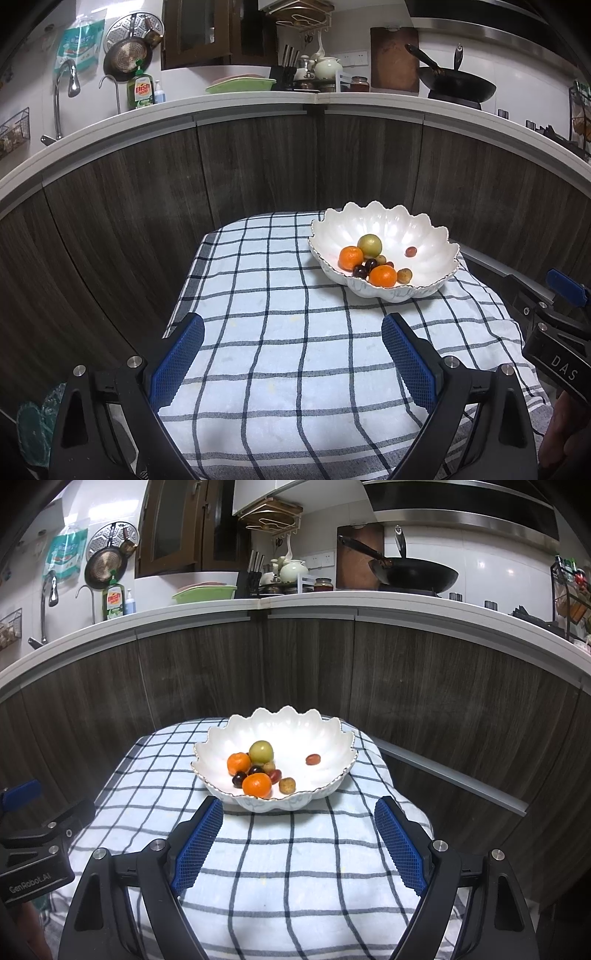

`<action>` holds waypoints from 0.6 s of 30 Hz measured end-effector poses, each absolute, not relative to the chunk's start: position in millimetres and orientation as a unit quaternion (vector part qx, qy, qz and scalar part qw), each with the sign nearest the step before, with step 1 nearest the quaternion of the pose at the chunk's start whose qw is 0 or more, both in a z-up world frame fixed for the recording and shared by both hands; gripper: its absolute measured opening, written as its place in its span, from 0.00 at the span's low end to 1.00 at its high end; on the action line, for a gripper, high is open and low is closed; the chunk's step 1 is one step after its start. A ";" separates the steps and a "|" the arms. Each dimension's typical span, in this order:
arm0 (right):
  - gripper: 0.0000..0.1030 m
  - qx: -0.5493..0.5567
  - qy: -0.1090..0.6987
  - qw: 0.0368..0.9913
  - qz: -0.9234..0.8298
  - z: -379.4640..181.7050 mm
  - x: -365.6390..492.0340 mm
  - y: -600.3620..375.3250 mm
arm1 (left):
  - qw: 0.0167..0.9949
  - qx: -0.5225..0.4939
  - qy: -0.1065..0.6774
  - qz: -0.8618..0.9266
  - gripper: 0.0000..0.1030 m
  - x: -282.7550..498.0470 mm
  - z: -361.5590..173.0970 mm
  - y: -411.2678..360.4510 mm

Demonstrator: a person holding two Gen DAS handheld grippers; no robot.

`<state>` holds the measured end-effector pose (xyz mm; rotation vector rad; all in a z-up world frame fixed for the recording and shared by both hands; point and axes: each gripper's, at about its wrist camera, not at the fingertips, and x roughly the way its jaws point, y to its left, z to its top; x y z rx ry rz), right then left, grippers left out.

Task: Organize fruits

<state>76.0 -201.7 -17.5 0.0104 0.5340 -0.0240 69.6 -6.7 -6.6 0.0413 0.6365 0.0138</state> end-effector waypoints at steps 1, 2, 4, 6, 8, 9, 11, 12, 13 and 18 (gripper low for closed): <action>0.83 0.005 0.264 0.965 -0.012 -17.4 76.0 -201.7 | 0.950 0.021 0.313 0.006 0.95 69.7 -7.0 -6.3; 0.83 0.005 0.263 0.965 -0.012 -17.4 76.0 -201.7 | 0.950 0.021 0.313 0.006 0.95 69.6 -7.0 -6.5; 0.83 0.005 0.263 0.965 -0.012 -17.5 76.0 -201.7 | 0.950 0.020 0.313 0.004 0.95 69.9 -7.0 -6.1; 0.83 0.005 0.264 0.964 -0.011 -17.6 76.0 -201.7 | 0.949 0.020 0.314 0.003 0.95 70.6 -7.4 -5.1; 0.83 0.005 0.264 0.964 -0.012 -17.5 75.9 -201.7 | 0.949 0.021 0.315 0.004 0.95 71.5 -7.9 -4.4; 0.83 0.005 0.264 0.964 -0.012 -17.4 75.9 -201.6 | 0.949 0.022 0.316 0.005 0.95 72.0 -8.5 -4.0; 0.83 0.005 0.264 0.964 -0.012 -17.0 75.7 -201.4 | 0.948 0.022 0.318 0.004 0.95 72.6 -9.1 -3.4; 0.83 0.005 0.264 0.964 -0.012 -17.1 76.0 -201.5 | 0.948 0.020 0.318 0.003 0.95 72.8 -9.2 -3.1; 0.83 0.005 0.265 0.964 -0.011 -17.2 75.9 -201.5 | 0.948 0.021 0.318 0.003 0.95 72.8 -9.4 -3.5; 0.83 0.005 0.265 0.964 -0.011 -17.1 75.4 -201.9 | 0.949 0.021 0.314 0.005 0.95 71.8 -9.7 -3.2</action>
